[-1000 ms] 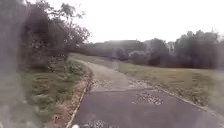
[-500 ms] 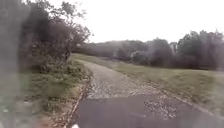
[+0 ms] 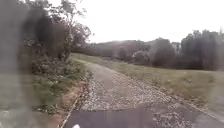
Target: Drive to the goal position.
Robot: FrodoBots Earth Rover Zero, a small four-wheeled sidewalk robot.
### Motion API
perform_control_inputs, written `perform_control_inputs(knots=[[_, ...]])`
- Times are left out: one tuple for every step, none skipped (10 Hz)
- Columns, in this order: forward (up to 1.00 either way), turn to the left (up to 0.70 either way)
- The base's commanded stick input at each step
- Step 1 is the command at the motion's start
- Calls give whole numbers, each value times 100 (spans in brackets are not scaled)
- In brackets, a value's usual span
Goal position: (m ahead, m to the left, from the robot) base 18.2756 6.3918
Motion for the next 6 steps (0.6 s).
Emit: perform_control_inputs(knots=[[70,0],[70,0],[70,0],[70,0],[70,0],[70,0]])
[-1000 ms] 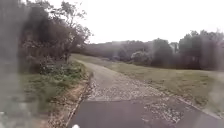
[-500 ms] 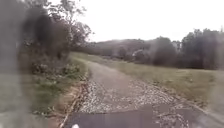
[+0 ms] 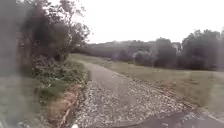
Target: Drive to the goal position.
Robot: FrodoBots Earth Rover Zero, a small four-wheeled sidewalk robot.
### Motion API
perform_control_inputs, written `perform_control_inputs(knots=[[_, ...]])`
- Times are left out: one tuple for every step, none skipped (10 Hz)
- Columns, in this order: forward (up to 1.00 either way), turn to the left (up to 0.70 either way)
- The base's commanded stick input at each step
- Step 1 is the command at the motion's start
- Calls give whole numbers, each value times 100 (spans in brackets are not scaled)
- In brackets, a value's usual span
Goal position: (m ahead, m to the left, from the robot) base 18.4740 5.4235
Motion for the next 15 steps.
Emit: perform_control_inputs(knots=[[70,0],[70,0],[70,0],[70,0],[70,0],[70,0],[70,0],[70,0],[70,0],[70,0],[70,0],[70,0],[70,0],[70,0],[70,0]])
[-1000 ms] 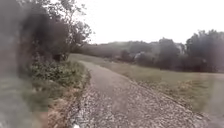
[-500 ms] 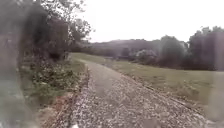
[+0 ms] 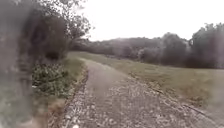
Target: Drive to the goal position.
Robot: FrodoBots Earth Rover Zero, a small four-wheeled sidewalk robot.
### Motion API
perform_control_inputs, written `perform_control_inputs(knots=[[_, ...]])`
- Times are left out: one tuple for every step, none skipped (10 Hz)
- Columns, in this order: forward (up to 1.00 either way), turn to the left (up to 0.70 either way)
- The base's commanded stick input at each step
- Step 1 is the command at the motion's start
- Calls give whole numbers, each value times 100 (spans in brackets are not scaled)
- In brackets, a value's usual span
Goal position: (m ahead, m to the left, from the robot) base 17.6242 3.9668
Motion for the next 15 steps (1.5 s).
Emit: perform_control_inputs(knots=[[70,0],[70,0],[70,0],[70,0],[70,0],[70,0],[70,0],[70,0],[70,0],[70,0],[70,0],[70,0],[70,0],[70,0],[70,0]])
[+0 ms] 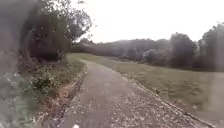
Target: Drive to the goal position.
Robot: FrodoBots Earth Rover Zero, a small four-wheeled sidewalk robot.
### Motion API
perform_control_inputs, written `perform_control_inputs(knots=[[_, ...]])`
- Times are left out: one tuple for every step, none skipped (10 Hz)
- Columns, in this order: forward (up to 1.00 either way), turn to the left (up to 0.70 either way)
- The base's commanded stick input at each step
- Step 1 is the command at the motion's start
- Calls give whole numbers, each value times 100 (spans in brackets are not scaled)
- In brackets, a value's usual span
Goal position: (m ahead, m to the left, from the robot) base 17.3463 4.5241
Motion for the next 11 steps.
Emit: perform_control_inputs(knots=[[70,0],[70,0],[70,0],[70,0],[70,0],[70,0],[70,0],[70,0],[70,0],[70,0],[70,0]])
